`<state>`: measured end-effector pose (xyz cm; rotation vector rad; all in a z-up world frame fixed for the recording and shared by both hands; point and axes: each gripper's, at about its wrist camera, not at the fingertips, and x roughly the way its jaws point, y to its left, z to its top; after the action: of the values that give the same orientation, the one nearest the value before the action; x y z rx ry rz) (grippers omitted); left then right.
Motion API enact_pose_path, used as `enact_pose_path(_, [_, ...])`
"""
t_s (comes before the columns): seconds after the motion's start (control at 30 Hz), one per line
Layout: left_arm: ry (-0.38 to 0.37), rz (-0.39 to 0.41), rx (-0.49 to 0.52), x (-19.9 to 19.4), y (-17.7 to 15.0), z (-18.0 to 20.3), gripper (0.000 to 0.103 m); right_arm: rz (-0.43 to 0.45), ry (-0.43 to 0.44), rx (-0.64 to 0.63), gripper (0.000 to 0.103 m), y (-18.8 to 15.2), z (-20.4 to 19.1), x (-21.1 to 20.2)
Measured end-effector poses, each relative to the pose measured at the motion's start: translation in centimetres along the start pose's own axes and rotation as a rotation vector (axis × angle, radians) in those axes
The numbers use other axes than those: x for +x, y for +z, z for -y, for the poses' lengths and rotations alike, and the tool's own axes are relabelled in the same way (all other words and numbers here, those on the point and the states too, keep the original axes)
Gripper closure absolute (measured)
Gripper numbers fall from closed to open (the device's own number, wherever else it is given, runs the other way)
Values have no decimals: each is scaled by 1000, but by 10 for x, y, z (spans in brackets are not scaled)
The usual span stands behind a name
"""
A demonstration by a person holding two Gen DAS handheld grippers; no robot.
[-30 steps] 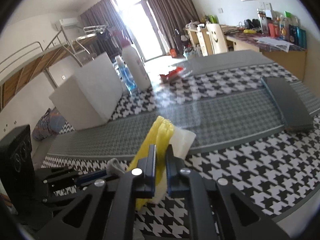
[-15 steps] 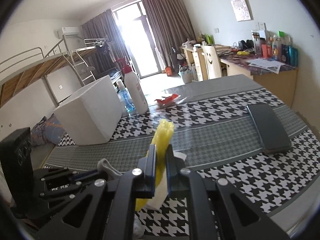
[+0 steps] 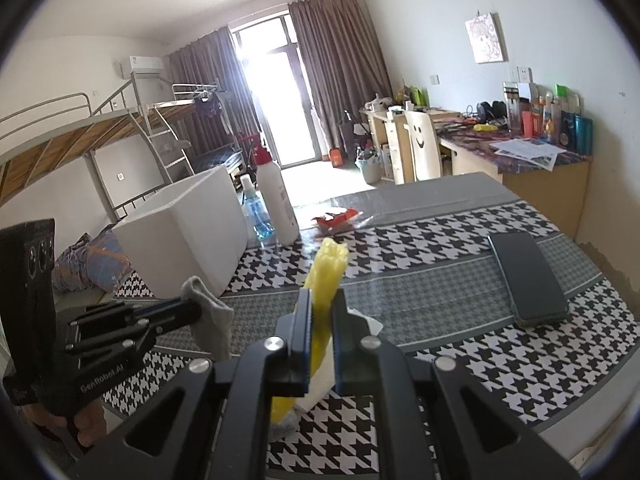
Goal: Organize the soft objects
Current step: 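Lift the grey cloth and yellow sleeve and carry both toward the foam box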
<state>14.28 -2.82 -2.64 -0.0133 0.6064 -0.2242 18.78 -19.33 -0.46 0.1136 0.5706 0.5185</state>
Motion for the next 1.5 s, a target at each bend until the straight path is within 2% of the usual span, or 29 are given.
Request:
enact_pose_path(0.67, [51, 81, -8, -35, 13, -12, 97, 49, -7, -59, 92, 9, -18, -10])
enact_pose_path(1.5, [111, 89, -45, -47, 34, -37, 98, 54, 48, -111, 92, 30, -44, 0])
